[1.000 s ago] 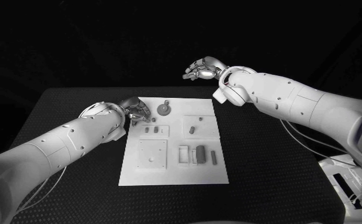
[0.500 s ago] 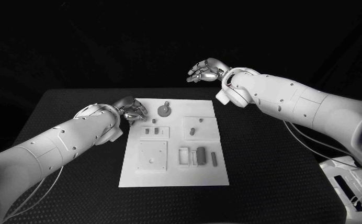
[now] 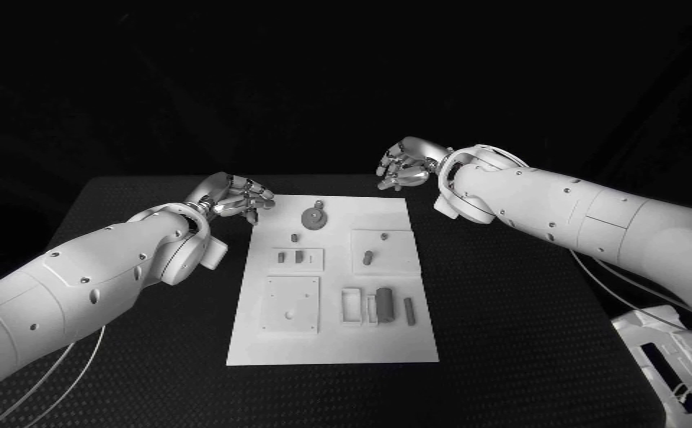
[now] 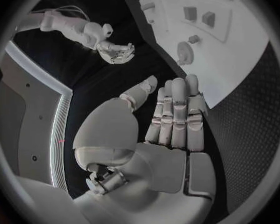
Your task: Assemble the parts on the task board
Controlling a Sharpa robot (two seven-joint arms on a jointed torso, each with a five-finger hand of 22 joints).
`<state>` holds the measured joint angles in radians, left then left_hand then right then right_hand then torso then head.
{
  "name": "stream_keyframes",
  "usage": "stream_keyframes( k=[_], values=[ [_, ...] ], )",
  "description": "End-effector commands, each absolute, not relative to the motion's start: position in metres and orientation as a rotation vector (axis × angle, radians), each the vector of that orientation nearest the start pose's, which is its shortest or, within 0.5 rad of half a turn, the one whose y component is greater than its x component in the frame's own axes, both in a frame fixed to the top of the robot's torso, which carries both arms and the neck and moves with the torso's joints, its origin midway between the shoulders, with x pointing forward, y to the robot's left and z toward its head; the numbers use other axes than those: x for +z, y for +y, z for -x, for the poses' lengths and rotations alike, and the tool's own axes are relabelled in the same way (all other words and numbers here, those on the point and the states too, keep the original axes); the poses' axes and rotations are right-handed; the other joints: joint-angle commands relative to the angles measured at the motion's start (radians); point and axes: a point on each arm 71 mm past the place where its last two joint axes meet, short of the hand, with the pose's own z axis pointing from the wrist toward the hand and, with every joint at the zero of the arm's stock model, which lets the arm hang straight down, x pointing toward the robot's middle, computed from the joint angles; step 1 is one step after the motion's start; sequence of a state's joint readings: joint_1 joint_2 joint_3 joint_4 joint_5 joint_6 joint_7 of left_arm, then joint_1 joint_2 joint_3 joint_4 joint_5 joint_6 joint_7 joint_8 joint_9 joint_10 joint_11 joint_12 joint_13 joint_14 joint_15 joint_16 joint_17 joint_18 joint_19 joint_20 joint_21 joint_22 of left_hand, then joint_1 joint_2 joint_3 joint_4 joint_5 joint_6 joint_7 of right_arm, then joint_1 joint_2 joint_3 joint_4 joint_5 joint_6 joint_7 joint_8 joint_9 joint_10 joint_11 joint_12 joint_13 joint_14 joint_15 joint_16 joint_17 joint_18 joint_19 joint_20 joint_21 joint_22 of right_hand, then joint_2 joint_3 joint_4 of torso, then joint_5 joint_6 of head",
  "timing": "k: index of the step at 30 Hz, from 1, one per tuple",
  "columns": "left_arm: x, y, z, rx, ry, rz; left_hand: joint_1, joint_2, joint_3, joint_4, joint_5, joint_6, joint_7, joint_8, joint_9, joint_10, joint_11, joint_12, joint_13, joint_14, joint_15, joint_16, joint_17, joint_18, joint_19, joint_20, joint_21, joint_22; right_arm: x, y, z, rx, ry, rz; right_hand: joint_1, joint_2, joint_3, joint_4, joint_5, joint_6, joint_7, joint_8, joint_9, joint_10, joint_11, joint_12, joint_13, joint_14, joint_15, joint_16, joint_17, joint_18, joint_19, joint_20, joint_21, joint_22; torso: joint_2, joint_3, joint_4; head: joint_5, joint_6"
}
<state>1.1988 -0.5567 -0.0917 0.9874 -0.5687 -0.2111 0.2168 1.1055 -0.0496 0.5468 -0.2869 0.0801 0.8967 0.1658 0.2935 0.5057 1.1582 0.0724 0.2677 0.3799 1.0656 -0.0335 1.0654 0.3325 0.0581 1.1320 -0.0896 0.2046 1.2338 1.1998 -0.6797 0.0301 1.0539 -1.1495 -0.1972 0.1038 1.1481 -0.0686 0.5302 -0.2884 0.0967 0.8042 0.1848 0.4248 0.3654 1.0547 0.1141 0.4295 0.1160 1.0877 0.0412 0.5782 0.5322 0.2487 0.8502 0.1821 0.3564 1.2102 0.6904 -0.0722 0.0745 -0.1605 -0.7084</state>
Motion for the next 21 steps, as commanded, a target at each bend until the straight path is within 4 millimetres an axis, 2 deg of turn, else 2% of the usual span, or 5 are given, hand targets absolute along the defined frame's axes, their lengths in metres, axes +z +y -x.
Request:
stream_keyframes(
  k=[1, 4, 10, 16, 21],
  values=[
    [-0.222, 0.209, -0.559, -1.199, 1.615, 0.733, -0.010, -0.003, 0.003, 0.000, -0.004, 0.001, -0.001, 0.009, -0.001, 0.005, 0.004, -0.002, -0.009, 0.002, 0.008, -0.064, -0.018, -0.003, -0.011, 0.001, -0.037, -0.032, -0.199, -0.252, -0.560, 0.581, 1.741, 0.072, 0.007, -0.003, -0.003, -0.004, -0.001, 0.012, -0.001, 0.002, 0.003, 0.019, -0.004, -0.012, 0.004, 0.044, -0.020, 0.018, 0.023, 0.013, 0.048, -0.016, 0.015, 0.004, -0.003, -0.0016, 0.0025, 0.001, 0.002],
    [-0.220, 0.211, -0.553, -1.228, 1.613, 0.752, -0.013, -0.003, 0.003, -0.002, -0.004, -0.007, 0.001, 0.015, -0.005, 0.003, 0.013, -0.023, -0.023, -0.008, 0.026, -0.145, -0.031, -0.021, -0.037, 0.006, -0.085, -0.068, -0.206, -0.250, -0.553, 0.535, 1.748, 0.159, 0.008, -0.007, -0.007, -0.004, -0.001, 0.020, -0.005, 0.001, 0.004, 0.035, -0.011, -0.028, 0.006, 0.102, -0.041, 0.055, 0.056, 0.013, 0.107, -0.039, 0.038, 0.013, -0.003, -0.0019, 0.0022, 0.003, 0.005],
    [-0.218, 0.218, -0.544, -1.254, 1.618, 0.781, -0.011, -0.004, -0.001, -0.002, -0.005, -0.026, 0.008, 0.018, -0.013, -0.025, 0.035, -0.077, -0.051, -0.019, 0.050, -0.234, -0.032, -0.042, -0.064, 0.012, -0.132, -0.105, -0.220, -0.248, -0.542, 0.457, 1.748, 0.290, 0.000, -0.018, -0.012, -0.003, -0.001, 0.035, -0.011, -0.005, 0.005, 0.062, -0.019, -0.066, 0.011, 0.144, -0.053, 0.099, 0.107, 0.013, 0.167, -0.065, 0.062, 0.034, -0.002, -0.0011, 0.0006, 0.006, 0.010],
    [-0.218, 0.219, -0.539, -1.277, 1.634, 0.795, -0.013, -0.005, -0.009, -0.001, -0.005, -0.036, 0.011, 0.020, -0.019, -0.040, 0.046, -0.105, -0.065, -0.023, 0.058, -0.269, -0.017, -0.046, -0.074, 0.016, -0.139, -0.121, -0.236, -0.246, -0.535, 0.407, 1.757, 0.345, -0.019, -0.034, -0.013, 0.001, -0.001, 0.039, -0.012, -0.012, 0.004, 0.069, -0.020, -0.091, 0.012, 0.151, -0.054, 0.117, 0.129, 0.013, 0.186, -0.072, 0.068, 0.046, -0.002, -0.0015, 0.0009, 0.007, 0.012],
    [-0.217, 0.217, -0.537, -1.300, 1.639, 0.803, -0.018, -0.004, -0.020, -0.002, -0.005, -0.055, 0.018, 0.021, -0.028, -0.077, 0.068, -0.143, -0.089, -0.093, 0.095, -0.335, -0.004, -0.054, -0.163, 0.048, -0.142, -0.161, -0.244, -0.244, -0.532, 0.401, 1.768, 0.352, -0.031, -0.042, -0.009, 0.002, -0.001, 0.039, -0.012, -0.017, 0.003, 0.065, -0.017, -0.109, 0.010, 0.151, -0.052, 0.121, 0.136, 0.013, 0.190, -0.075, 0.067, 0.050, 0.000, -0.0006, 0.0004, 0.009, 0.013]
  ],
)
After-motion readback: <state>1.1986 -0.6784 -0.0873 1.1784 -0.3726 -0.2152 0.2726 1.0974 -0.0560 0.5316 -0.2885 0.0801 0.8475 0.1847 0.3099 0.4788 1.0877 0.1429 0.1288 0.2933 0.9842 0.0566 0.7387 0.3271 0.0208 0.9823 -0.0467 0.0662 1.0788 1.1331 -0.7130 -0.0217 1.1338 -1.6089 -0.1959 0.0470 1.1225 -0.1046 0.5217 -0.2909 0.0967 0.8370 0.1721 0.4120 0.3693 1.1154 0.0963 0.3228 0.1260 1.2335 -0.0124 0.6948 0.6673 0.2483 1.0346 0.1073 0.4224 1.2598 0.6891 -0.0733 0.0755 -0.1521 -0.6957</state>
